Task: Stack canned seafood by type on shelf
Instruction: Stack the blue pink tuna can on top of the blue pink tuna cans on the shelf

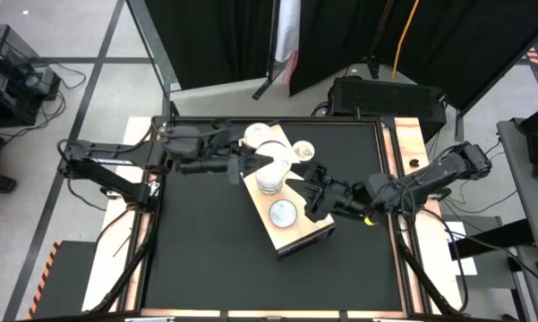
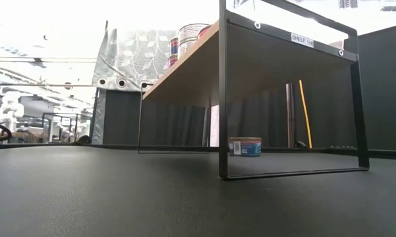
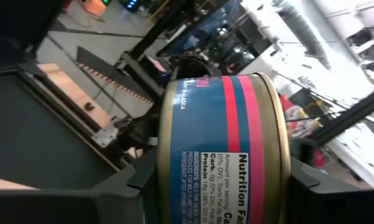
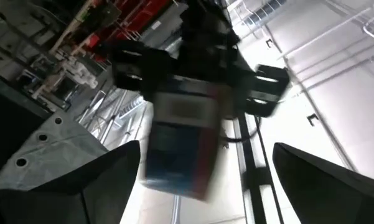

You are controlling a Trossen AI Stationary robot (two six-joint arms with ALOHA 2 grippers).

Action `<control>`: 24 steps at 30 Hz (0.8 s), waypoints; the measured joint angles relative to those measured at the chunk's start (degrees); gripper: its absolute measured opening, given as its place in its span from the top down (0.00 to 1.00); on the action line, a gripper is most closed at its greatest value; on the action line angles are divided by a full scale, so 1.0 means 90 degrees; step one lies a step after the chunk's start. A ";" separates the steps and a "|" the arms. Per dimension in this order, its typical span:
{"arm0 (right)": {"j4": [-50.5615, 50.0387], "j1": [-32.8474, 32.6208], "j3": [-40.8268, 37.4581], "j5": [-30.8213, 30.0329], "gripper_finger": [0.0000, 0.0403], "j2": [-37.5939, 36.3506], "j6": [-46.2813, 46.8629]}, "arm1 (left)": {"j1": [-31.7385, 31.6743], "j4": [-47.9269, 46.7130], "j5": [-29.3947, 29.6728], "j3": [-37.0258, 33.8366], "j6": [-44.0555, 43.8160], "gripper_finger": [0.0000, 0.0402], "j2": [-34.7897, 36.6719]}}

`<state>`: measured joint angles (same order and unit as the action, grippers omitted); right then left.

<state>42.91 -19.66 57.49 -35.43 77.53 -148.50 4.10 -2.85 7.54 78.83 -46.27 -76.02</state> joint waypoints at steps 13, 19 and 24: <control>-0.0191 0.0317 -0.0002 0.0151 0.21 0.0181 0.0256 | -0.0080 0.0029 -0.0610 -0.0001 0.0008 0.51 -0.0179; -0.0121 0.0315 -0.0002 0.0151 0.34 0.0249 0.0261 | -0.0087 -0.0037 -0.0625 -0.0002 0.0018 0.51 -0.0188; -0.0145 0.0312 -0.0002 0.0137 0.47 0.0256 0.0437 | -0.0084 -0.0128 -0.0476 -0.0002 0.0179 0.51 -0.0188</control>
<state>41.60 -16.85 57.47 -34.20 79.83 -144.56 3.34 -4.00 3.26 78.81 -44.66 -77.71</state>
